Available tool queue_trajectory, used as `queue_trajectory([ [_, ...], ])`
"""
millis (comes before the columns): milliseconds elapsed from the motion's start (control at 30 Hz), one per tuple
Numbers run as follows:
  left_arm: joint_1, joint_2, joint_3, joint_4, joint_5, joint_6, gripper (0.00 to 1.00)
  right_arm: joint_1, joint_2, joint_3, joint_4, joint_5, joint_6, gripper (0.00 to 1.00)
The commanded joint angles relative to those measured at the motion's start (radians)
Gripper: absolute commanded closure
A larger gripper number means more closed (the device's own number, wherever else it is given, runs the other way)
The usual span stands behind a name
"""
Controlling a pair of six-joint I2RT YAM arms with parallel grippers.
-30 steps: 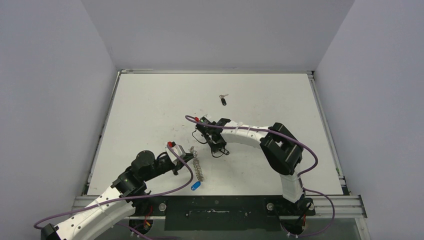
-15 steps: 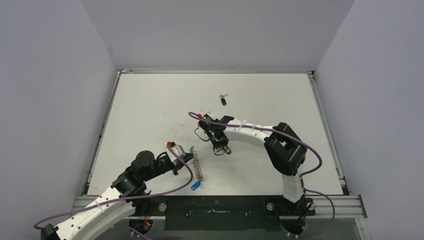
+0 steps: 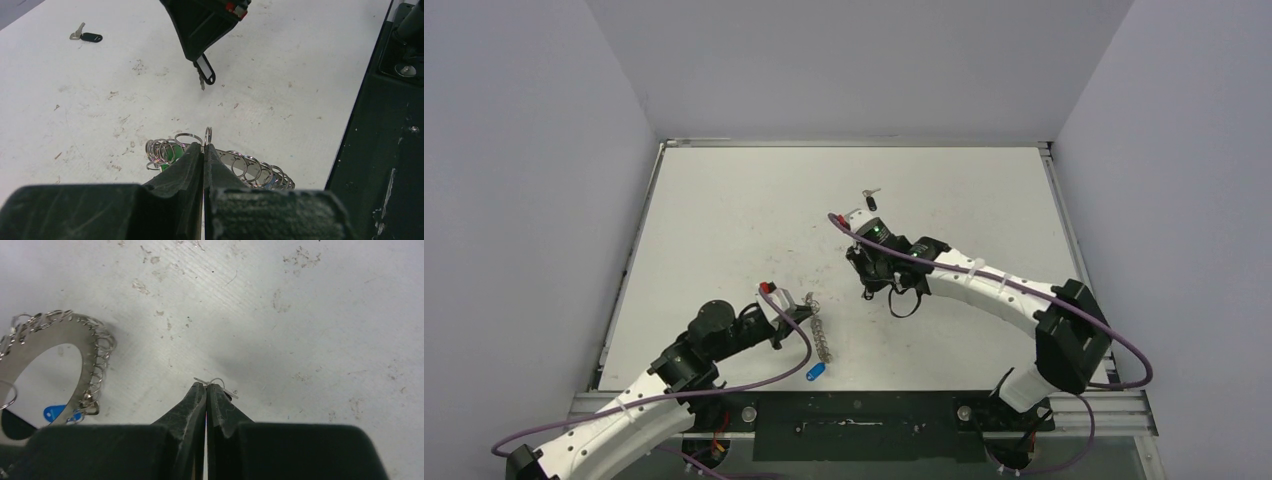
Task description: Put the keys on the keyring
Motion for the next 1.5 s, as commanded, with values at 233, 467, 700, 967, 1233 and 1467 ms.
queue_trajectory([
  [233, 0.001, 0.065, 0.01, 0.159, -0.01, -0.072, 1.0, -0.101, -0.177, -0.146, 0.237, -0.446, -0.107, 1.0],
  [467, 0.001, 0.068, -0.01, 0.206, -0.003, -0.109, 1.0, -0.068, -0.206, -0.161, 0.243, -0.533, -0.17, 1.0],
  [700, 0.001, 0.041, -0.025, 0.211, 0.011, -0.106, 1.0, -0.05, -0.22, -0.166, 0.284, -0.62, -0.188, 1.0],
  [967, 0.001, 0.029, -0.032, 0.212, 0.017, -0.094, 1.0, -0.026, -0.205, -0.132, 0.264, -0.722, -0.215, 1.0],
  [1233, 0.001, 0.044, -0.034, 0.229, 0.017, -0.104, 1.0, 0.01, -0.202, -0.103, 0.237, -0.773, -0.241, 1.0],
  [1467, 0.0, 0.053, -0.031, 0.242, 0.019, -0.104, 1.0, 0.035, -0.189, -0.076, 0.235, -0.782, -0.234, 1.0],
])
